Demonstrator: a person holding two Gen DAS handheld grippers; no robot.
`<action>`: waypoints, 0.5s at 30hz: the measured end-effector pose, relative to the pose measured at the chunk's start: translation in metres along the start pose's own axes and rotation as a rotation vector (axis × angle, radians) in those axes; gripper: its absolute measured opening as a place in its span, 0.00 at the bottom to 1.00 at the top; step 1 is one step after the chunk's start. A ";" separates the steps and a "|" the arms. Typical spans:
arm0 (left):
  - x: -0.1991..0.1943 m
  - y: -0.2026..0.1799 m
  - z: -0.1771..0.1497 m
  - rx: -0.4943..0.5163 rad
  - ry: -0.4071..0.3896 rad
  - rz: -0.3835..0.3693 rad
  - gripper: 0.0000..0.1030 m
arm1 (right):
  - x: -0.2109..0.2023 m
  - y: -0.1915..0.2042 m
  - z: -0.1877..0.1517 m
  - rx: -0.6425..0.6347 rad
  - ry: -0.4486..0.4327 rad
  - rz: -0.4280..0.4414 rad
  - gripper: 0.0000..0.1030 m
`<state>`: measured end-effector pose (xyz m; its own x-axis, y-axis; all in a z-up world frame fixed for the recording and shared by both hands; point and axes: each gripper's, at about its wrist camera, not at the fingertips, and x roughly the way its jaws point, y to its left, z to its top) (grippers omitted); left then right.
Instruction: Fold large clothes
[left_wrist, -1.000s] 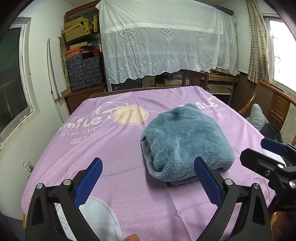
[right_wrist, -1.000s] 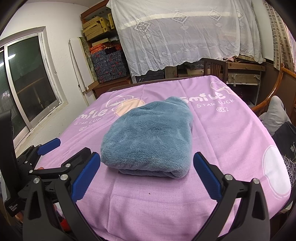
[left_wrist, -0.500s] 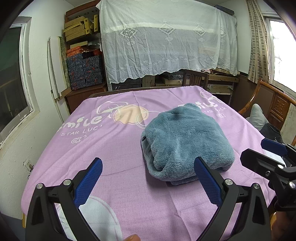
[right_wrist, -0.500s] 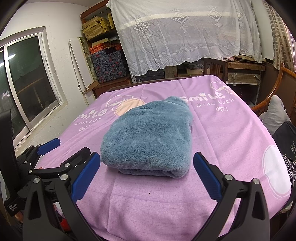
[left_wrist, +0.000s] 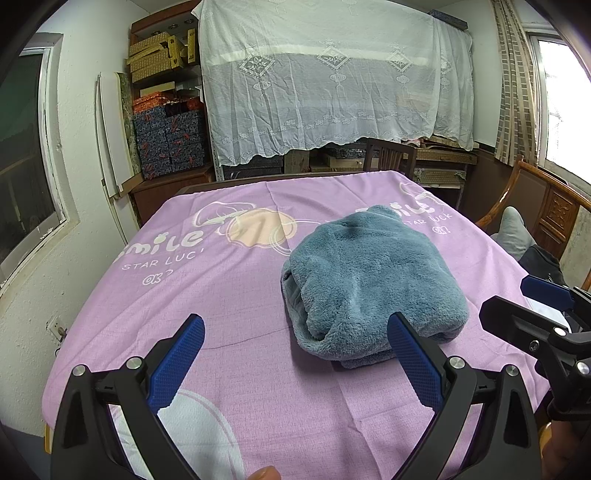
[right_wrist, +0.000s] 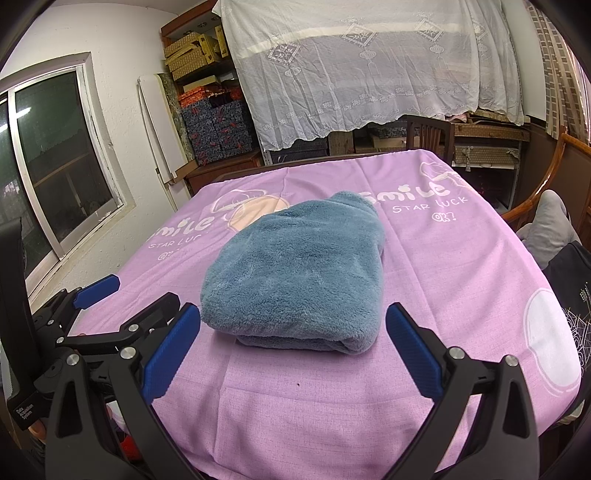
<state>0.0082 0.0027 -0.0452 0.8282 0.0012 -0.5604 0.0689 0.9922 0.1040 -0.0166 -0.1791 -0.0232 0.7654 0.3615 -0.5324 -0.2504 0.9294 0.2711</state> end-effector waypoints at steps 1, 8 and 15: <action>0.000 0.000 0.000 -0.001 0.000 0.000 0.96 | 0.000 0.000 0.000 0.000 0.000 0.000 0.95; 0.000 0.000 0.000 -0.001 0.000 -0.001 0.96 | 0.000 0.000 0.000 0.000 0.001 0.000 0.95; 0.000 0.000 0.001 -0.001 0.000 0.000 0.96 | 0.000 0.000 0.000 0.000 0.000 0.000 0.95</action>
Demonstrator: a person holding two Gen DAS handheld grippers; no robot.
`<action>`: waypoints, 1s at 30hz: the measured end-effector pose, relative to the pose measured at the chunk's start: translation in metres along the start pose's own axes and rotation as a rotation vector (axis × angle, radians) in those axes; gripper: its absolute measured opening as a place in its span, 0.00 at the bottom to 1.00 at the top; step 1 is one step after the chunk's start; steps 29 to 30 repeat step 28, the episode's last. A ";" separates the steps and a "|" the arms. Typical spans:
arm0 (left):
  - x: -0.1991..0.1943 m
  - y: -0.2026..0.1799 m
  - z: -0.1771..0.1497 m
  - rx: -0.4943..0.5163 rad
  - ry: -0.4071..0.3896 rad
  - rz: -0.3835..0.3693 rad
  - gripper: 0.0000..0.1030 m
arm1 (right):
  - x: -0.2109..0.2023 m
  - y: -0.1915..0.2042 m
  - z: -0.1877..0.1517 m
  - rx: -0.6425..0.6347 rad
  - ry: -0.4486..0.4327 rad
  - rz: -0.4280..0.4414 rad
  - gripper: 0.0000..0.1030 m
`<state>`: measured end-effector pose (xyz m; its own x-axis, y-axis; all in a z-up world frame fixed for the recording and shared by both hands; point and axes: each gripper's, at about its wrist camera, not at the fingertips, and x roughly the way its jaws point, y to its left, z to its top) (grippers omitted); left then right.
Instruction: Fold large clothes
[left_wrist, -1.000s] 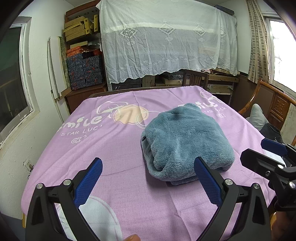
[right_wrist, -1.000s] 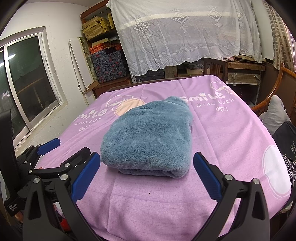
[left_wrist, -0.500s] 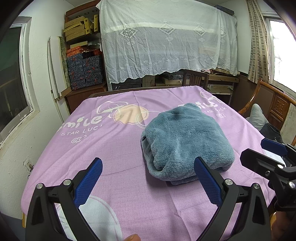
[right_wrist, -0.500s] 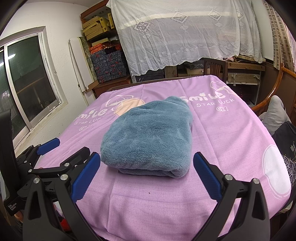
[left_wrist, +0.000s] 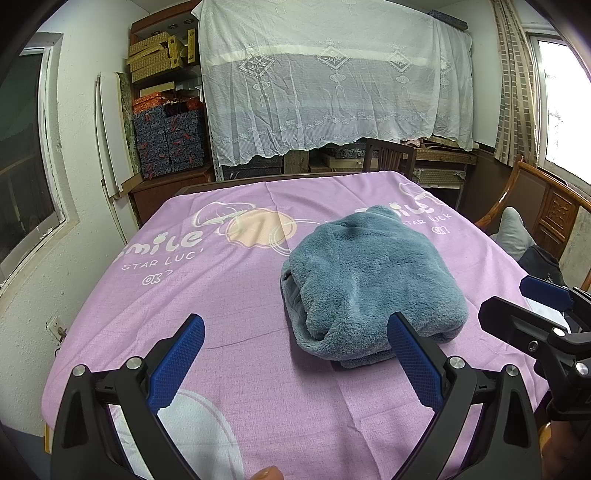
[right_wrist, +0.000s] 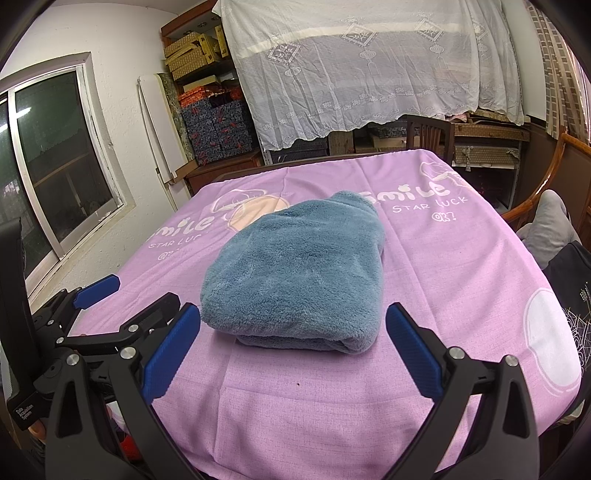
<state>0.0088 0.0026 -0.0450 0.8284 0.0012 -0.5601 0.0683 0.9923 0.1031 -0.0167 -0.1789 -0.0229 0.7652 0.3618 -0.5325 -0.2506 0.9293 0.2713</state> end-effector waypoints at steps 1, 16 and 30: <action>0.000 0.000 0.000 0.000 0.000 -0.001 0.96 | 0.000 0.000 0.000 0.000 0.000 0.000 0.95; -0.006 0.003 -0.001 -0.019 -0.024 0.009 0.96 | 0.000 -0.001 0.001 0.000 -0.001 0.000 0.95; -0.007 0.000 0.002 -0.017 -0.029 0.017 0.96 | -0.003 0.002 0.001 -0.003 0.001 0.001 0.95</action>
